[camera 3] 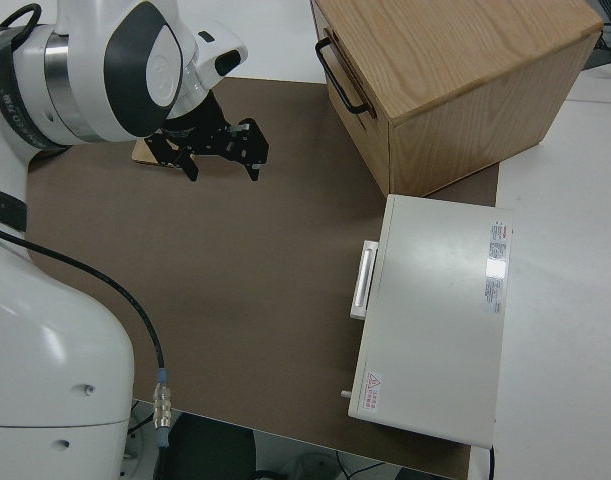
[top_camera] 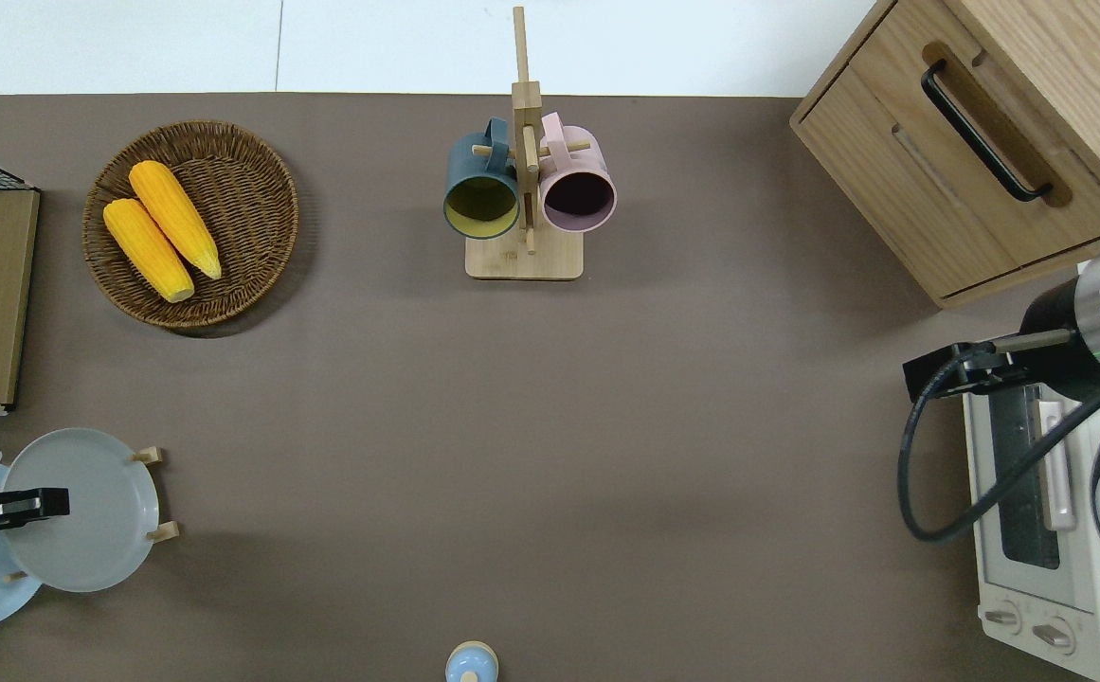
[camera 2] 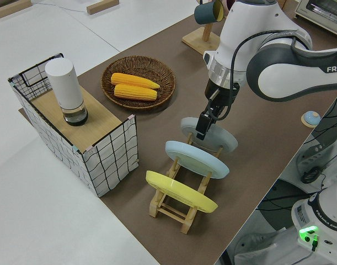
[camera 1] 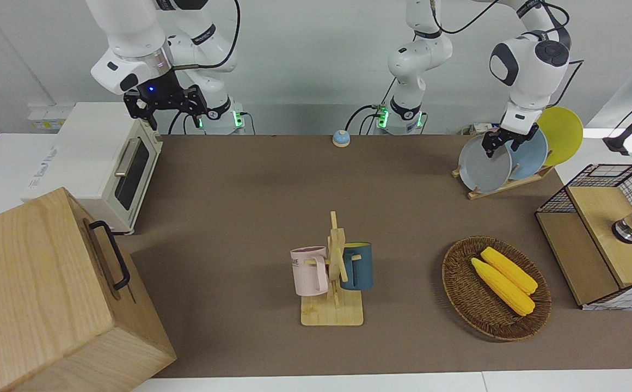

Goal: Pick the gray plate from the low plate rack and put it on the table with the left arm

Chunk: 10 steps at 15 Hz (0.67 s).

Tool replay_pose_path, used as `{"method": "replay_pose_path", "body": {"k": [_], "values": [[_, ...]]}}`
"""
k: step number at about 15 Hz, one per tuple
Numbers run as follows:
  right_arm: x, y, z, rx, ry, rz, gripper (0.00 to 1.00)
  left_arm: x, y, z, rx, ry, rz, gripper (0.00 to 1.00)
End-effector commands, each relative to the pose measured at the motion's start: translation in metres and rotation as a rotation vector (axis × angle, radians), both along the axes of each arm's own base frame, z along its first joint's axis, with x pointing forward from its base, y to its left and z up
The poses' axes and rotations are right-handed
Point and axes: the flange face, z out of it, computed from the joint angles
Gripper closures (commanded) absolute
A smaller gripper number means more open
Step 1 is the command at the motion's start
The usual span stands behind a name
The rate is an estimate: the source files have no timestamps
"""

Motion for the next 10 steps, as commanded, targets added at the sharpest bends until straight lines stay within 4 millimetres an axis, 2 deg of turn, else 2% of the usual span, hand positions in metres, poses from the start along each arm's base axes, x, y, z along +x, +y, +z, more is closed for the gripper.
{"method": "replay_pose_path", "body": {"k": [1,3,7,10], "values": [[-0.002,-0.002,0.004,-0.008,0.002,-0.015,0.017,-0.009,0.002,0.002,0.034,-0.021,-0.004,0.87],[-0.002,-0.003,0.004,-0.008,0.001,-0.017,0.017,-0.008,0.001,0.005,0.042,-0.016,-0.01,0.94],[-0.002,-0.003,0.004,-0.008,0.001,-0.017,0.017,-0.005,-0.001,0.012,0.046,-0.018,-0.014,0.94],[-0.002,-0.002,0.004,-0.008,0.001,-0.015,0.017,-0.002,-0.001,0.028,0.048,-0.008,-0.009,0.94]]}}
